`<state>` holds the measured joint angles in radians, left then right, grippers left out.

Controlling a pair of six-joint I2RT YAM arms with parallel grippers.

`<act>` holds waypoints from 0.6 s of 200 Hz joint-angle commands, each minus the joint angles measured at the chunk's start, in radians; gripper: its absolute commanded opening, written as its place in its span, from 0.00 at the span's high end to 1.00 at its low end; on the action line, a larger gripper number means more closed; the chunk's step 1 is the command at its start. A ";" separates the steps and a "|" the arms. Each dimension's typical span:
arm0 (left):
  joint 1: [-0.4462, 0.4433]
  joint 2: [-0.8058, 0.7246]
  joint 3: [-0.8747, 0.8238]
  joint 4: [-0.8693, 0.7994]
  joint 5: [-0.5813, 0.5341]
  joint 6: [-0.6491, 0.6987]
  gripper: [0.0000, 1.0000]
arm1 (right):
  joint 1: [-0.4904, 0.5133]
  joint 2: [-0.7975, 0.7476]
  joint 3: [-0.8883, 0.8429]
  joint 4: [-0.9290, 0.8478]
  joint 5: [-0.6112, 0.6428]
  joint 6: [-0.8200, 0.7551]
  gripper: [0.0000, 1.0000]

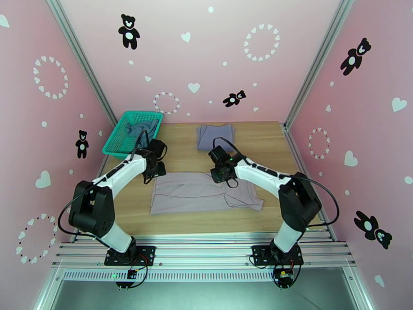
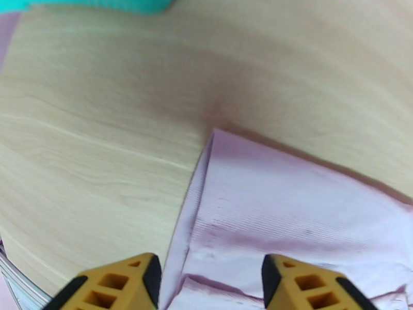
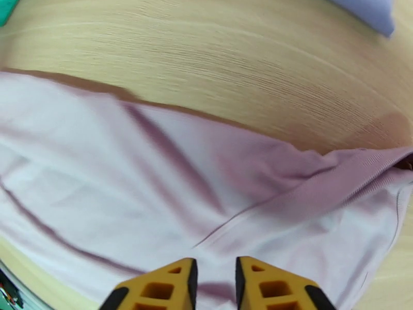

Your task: Fold and stack the mixed laundry pile

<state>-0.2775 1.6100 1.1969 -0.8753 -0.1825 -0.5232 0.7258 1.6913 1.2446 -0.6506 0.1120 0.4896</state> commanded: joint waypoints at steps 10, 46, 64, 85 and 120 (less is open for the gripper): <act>0.035 0.051 -0.014 0.027 0.087 0.011 0.42 | 0.037 -0.096 -0.098 -0.074 0.041 0.126 0.68; 0.023 0.118 -0.046 0.088 0.153 -0.017 0.45 | -0.034 -0.126 -0.208 -0.030 -0.012 0.197 0.69; -0.001 0.111 -0.062 0.100 0.150 -0.019 0.45 | -0.035 -0.119 -0.235 -0.021 -0.038 0.225 0.67; -0.022 0.082 -0.071 0.103 0.142 -0.024 0.45 | -0.025 -0.131 -0.290 0.011 -0.060 0.269 0.65; -0.039 0.085 -0.046 0.113 0.182 -0.014 0.46 | 0.037 -0.138 -0.327 -0.028 -0.036 0.310 0.65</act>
<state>-0.3046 1.7184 1.1336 -0.7898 -0.0441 -0.5362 0.7158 1.5818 0.9379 -0.6506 0.0738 0.7429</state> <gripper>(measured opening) 0.543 0.352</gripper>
